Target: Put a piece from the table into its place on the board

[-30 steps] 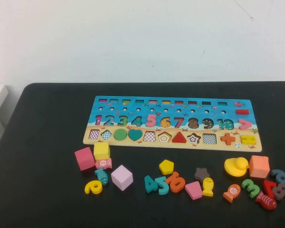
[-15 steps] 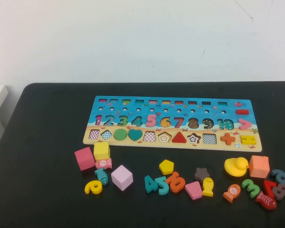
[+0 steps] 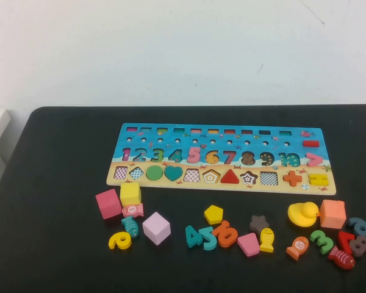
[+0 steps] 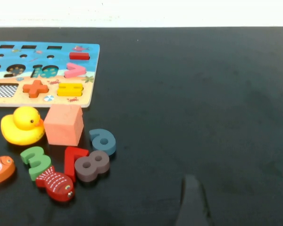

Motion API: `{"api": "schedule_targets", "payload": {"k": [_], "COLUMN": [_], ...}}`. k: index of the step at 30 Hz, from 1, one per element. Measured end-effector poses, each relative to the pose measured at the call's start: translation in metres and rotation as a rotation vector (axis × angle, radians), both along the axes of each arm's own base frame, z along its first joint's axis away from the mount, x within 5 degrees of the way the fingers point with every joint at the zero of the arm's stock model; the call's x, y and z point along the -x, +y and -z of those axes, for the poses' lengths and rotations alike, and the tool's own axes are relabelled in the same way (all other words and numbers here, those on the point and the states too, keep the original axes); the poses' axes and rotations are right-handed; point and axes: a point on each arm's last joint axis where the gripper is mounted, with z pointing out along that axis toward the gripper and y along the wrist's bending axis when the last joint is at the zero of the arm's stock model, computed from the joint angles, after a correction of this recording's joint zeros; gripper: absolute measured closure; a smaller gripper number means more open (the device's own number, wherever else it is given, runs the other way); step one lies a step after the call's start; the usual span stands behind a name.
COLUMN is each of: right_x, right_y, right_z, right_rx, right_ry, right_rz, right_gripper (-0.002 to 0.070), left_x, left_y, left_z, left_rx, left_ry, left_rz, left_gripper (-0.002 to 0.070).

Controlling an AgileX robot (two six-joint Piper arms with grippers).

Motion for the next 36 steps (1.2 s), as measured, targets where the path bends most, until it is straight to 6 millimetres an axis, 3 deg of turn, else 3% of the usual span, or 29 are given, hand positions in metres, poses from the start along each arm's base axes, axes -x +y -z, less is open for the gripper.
{"api": "schedule_targets", "payload": {"k": [7, 13, 17, 27, 36], "right_x": [0.000, 0.002, 0.002, 0.000, -0.005], "right_y": [-0.001, -0.015, -0.020, -0.018, 0.002], "right_z": [0.000, -0.004, -0.008, -0.014, -0.035], "right_rx": [0.042, 0.512, 0.680, 0.760, 0.755], "right_ry": [0.004, 0.060, 0.073, 0.017, -0.297], "right_rz": [-0.001, 0.011, 0.020, -0.001, -0.121], "right_gripper": [0.0206, 0.0206, 0.0206, 0.0206, 0.0211], "left_x": [0.000, 0.000, 0.000, 0.000, 0.000], "left_y": [0.000, 0.000, 0.000, 0.000, 0.000], "left_z": [0.000, 0.000, 0.000, 0.000, 0.000], "left_rx": [0.000, 0.000, 0.000, 0.000, 0.000], "left_ry": [0.000, 0.000, 0.000, 0.000, 0.000], "left_rz": [0.000, 0.000, 0.000, 0.000, 0.000], "left_gripper": [0.0677, 0.0677, 0.0677, 0.0677, 0.0677]}}
